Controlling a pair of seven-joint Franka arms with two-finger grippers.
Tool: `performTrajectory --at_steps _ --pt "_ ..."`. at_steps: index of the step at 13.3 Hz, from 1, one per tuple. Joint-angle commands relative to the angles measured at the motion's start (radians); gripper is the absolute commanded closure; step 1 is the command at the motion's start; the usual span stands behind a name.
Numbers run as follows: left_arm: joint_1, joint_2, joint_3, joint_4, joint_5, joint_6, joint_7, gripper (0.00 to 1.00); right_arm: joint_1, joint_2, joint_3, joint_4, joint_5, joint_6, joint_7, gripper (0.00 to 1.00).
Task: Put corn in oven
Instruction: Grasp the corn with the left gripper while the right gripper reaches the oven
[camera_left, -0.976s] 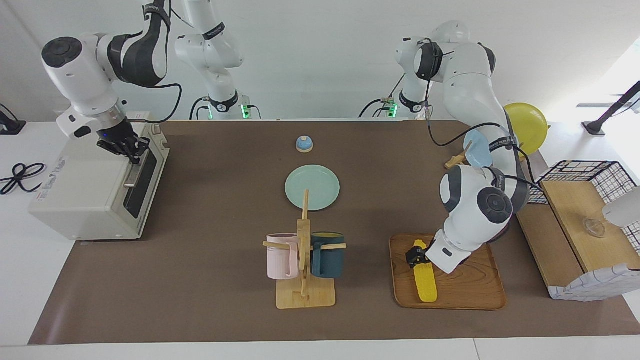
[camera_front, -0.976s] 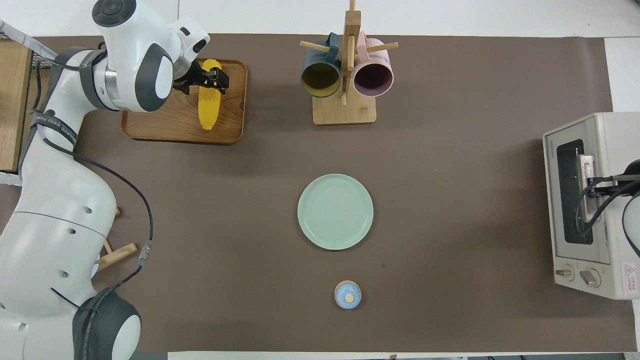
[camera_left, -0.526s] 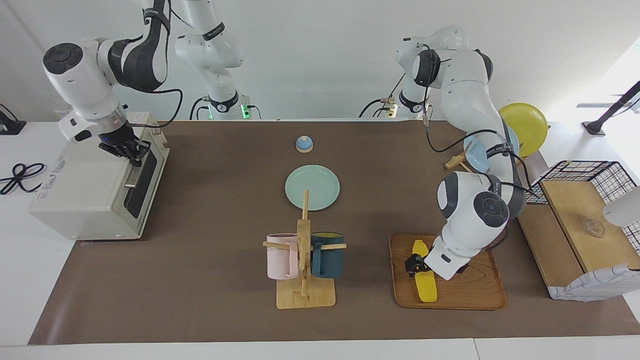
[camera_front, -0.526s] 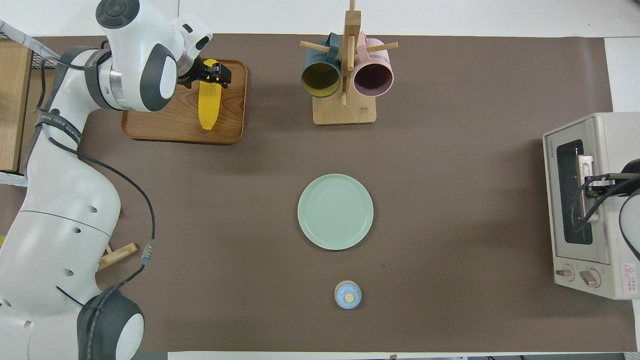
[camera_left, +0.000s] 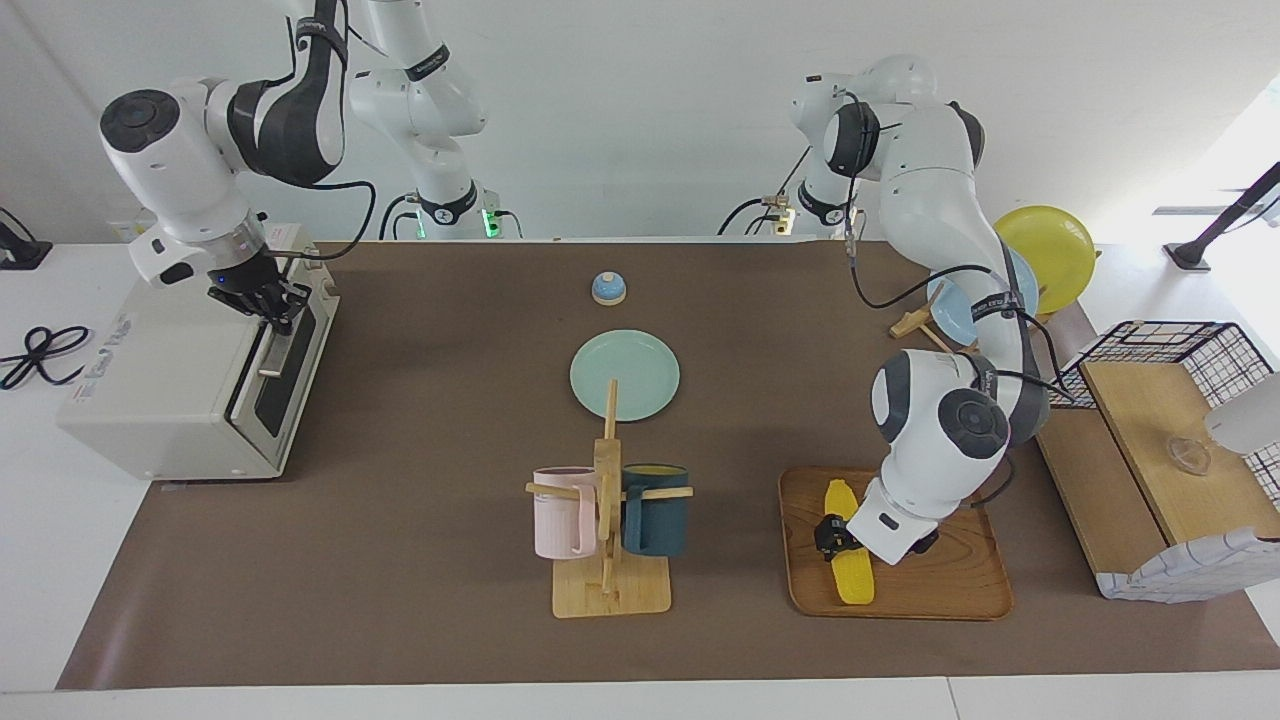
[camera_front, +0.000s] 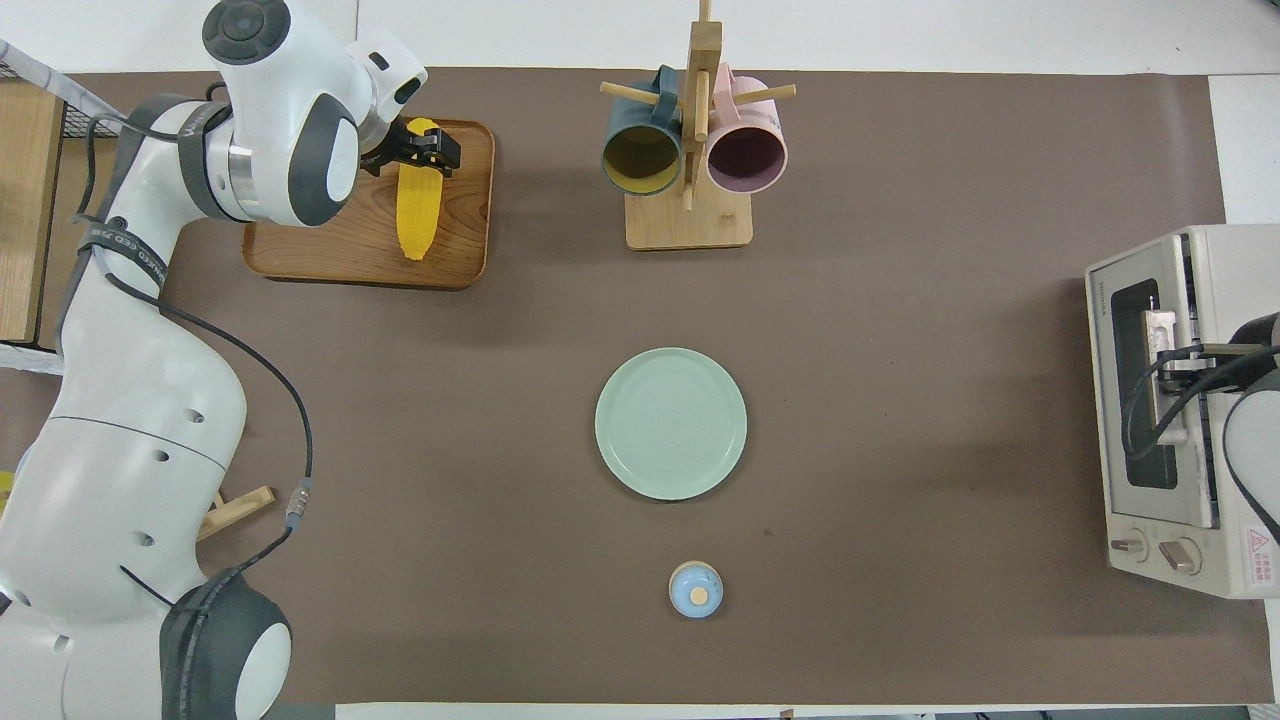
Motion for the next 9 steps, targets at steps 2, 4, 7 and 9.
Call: performTrajectory --at_steps 2,4,7,9 --pt "0.004 0.009 0.003 -0.008 0.012 0.043 0.001 0.56 0.038 0.026 0.001 -0.031 0.008 0.025 0.060 1.00" --pt "0.006 0.009 0.003 -0.006 0.009 0.045 0.001 0.67 0.040 0.036 0.002 -0.031 0.010 0.034 0.072 1.00" --pt "0.006 0.009 0.004 -0.002 0.004 0.034 0.001 0.89 0.041 0.057 0.009 -0.050 0.011 0.086 0.077 1.00" --pt "0.008 -0.006 0.006 0.001 0.004 -0.041 0.000 1.00 0.055 0.086 0.012 -0.051 0.011 0.126 0.089 1.00"
